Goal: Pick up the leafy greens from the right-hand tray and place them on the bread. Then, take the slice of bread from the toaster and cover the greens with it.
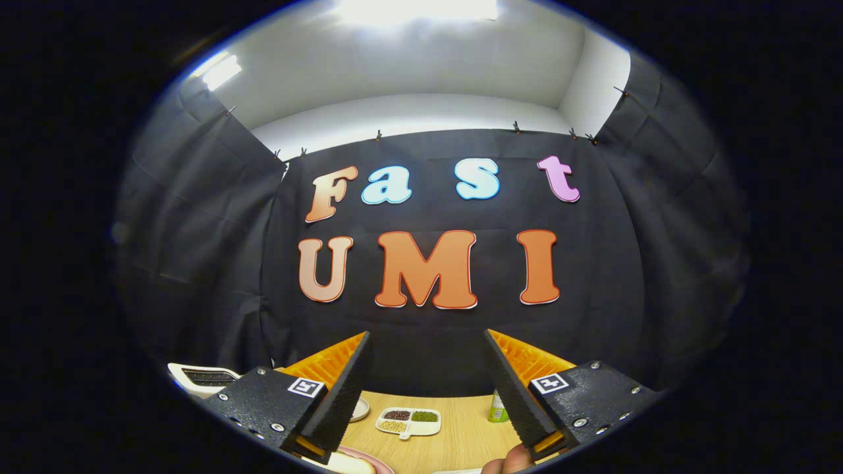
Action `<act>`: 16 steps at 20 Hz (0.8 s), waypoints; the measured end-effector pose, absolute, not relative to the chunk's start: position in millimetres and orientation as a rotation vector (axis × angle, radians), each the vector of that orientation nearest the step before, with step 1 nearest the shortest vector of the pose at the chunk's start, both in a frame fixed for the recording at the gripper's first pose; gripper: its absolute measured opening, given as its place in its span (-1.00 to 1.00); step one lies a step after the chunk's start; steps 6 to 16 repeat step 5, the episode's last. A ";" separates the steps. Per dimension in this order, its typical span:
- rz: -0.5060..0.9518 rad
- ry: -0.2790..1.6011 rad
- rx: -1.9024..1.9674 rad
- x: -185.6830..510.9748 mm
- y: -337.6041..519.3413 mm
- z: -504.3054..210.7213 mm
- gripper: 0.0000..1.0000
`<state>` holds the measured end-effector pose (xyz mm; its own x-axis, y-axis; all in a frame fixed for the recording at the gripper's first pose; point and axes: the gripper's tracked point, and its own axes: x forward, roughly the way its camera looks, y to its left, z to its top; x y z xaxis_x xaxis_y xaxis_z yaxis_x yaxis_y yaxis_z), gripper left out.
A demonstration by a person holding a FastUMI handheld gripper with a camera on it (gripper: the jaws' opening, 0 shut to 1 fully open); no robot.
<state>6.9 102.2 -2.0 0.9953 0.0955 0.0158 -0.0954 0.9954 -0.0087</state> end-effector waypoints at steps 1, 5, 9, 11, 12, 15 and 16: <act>0.084 -0.022 -0.017 2.0 95.4 1.0 0.97; 0.067 -0.025 -0.027 4.0 91.3 10.8 0.96; 0.067 -0.025 -0.027 4.0 91.3 10.8 0.96; 0.067 -0.025 -0.027 4.0 91.3 10.8 0.96; 0.067 -0.025 -0.027 4.0 91.3 10.8 0.96; 0.067 -0.025 -0.027 4.0 91.3 10.8 0.96; 0.067 -0.025 -0.027 4.0 91.3 10.8 0.96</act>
